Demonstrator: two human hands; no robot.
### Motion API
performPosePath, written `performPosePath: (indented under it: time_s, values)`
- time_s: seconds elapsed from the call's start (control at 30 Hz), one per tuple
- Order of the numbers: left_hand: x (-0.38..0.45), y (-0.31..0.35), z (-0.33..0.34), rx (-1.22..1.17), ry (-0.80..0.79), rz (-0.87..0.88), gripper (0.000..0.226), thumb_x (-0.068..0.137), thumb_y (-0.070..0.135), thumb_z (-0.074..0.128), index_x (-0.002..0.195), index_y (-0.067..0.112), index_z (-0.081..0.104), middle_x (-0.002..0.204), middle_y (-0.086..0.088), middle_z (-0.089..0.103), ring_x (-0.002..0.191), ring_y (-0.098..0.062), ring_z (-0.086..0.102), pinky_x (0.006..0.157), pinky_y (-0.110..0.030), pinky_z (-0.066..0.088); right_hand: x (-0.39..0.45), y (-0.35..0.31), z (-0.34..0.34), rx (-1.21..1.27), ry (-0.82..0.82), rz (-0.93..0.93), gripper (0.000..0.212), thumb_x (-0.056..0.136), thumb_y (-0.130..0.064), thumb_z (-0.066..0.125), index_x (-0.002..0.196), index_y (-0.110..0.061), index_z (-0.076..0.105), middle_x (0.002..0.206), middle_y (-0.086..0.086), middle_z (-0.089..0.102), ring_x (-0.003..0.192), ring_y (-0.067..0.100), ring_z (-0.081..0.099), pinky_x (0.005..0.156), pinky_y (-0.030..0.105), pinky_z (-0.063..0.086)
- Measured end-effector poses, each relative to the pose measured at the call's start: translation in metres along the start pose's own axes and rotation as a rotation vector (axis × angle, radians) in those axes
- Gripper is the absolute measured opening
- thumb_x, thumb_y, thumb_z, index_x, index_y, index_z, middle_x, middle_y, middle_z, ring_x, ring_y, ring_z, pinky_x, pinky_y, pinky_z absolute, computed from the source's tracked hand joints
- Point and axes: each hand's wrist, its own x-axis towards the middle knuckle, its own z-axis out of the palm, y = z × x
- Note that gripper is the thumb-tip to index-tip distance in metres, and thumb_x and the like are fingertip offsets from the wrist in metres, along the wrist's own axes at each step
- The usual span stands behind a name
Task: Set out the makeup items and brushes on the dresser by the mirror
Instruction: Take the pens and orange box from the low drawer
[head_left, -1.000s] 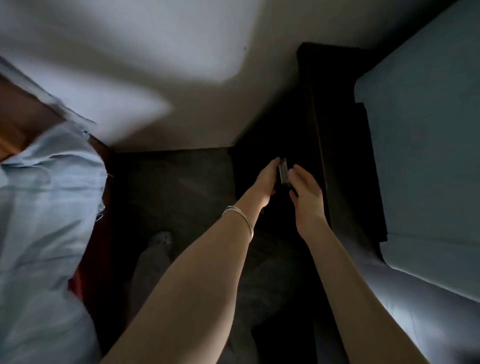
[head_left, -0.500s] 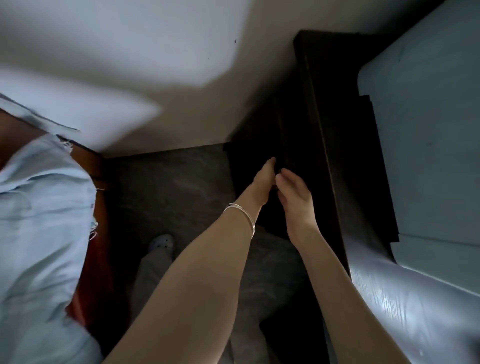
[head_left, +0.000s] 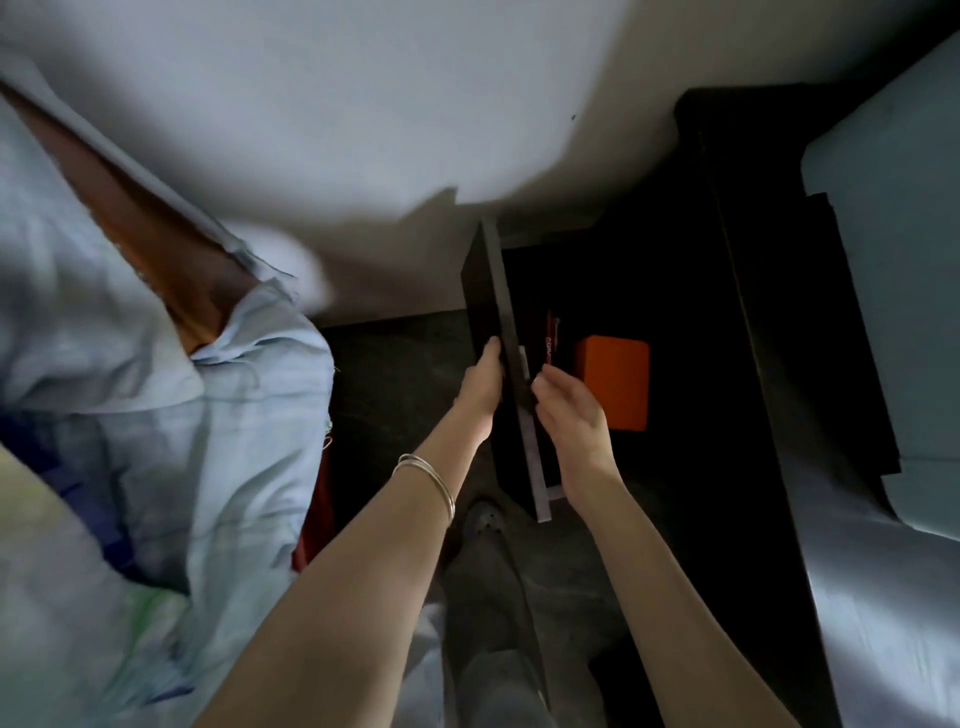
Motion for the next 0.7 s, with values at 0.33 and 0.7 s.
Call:
performPosePath:
  time_s: [0.33, 0.7]
  values:
    - [-0.030, 0.009, -0.036, -0.101, 0.036, -0.040, 0.038, 0.094, 0.046, 0.038, 0.092, 0.020, 0.065, 0.084, -0.001, 0.064, 0.086, -0.017, 0.060, 0.086, -0.033, 0.046, -0.006, 0.013, 0.027, 0.021, -0.045, 0.057, 0.044, 0.091, -0.023, 0.059, 0.132, -0.013, 0.049, 0.124, -0.003, 0.055, 0.114, 0.007, 0.051, 0.098, 0.023, 0.040]
    - [-0.077, 0.029, -0.023, 0.115, 0.329, 0.357, 0.007, 0.092, 0.010, 0.048, 0.092, 0.015, 0.054, 0.080, 0.005, 0.056, 0.070, -0.007, 0.055, 0.061, -0.015, 0.045, 0.042, 0.032, 0.020, -0.201, 0.019, 0.102, 0.027, 0.092, -0.015, 0.056, 0.118, -0.018, 0.060, 0.112, -0.007, 0.059, 0.110, 0.013, 0.056, 0.099, 0.032, 0.046]
